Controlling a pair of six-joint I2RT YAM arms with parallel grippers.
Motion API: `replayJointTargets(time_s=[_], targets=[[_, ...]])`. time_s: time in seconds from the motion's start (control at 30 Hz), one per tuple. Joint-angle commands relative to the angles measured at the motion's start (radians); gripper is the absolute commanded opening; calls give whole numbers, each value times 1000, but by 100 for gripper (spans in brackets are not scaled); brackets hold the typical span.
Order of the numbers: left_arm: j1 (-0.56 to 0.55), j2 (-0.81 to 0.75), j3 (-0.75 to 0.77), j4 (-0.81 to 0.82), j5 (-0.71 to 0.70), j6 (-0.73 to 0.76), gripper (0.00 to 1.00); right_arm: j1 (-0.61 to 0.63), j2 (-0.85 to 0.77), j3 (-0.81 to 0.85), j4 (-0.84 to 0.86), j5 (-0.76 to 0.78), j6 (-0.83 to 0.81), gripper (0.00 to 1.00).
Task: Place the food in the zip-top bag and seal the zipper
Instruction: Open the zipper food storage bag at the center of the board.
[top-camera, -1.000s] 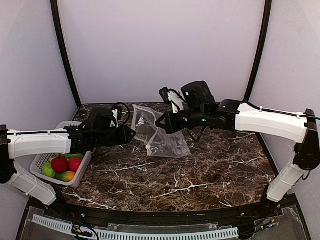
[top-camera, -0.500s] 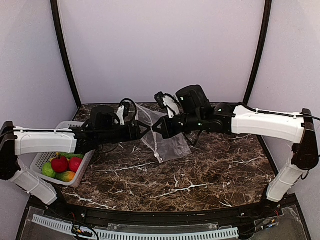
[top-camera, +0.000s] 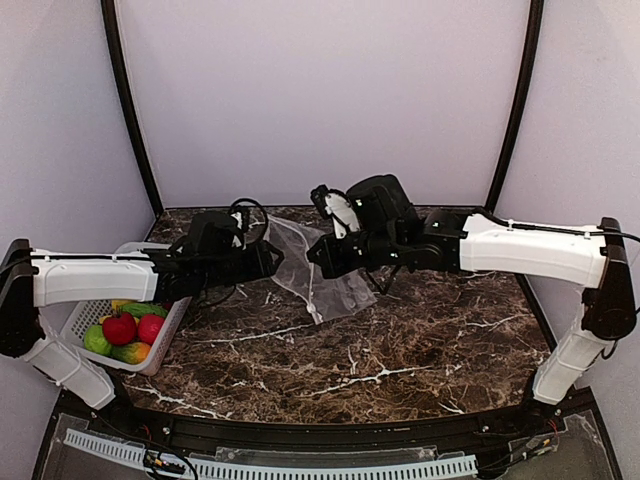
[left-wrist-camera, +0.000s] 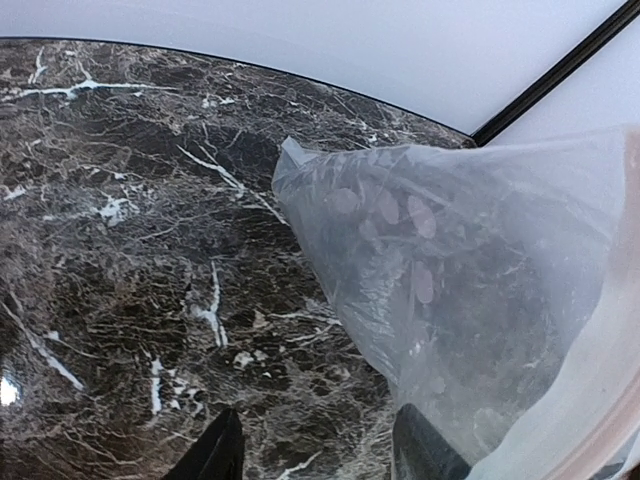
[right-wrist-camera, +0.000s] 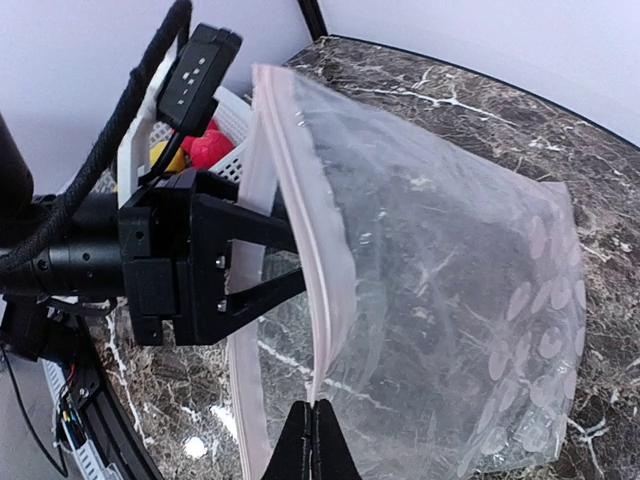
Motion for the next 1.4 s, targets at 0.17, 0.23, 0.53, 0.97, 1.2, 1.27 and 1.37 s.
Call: replayJointTargets(time_s=[0.17,0.23,0.53,0.97,1.2,1.27,1.37], targets=[[-4,8,-24,-134,-115,9,38,7,-2,-14,0,190,41,0],[-5,11,-13,-181,-139,21,34,7,-3,-14,-1,212,48,0],[-16,0,-25,-72,-50,80,24,6,5,-17,26,150,33,0],[-16,-150,-65,-70,166,182,74,7,42,23,-29,150,60,0],[-15,-262,-37,-212,305,270,85,6,70,53,-54,157,70,0],[-14,-287,-13,-263,323,285,87,5,74,59,-59,158,71,0],[-3,-319,19,-351,310,289,92,6,81,66,-66,160,71,0]])
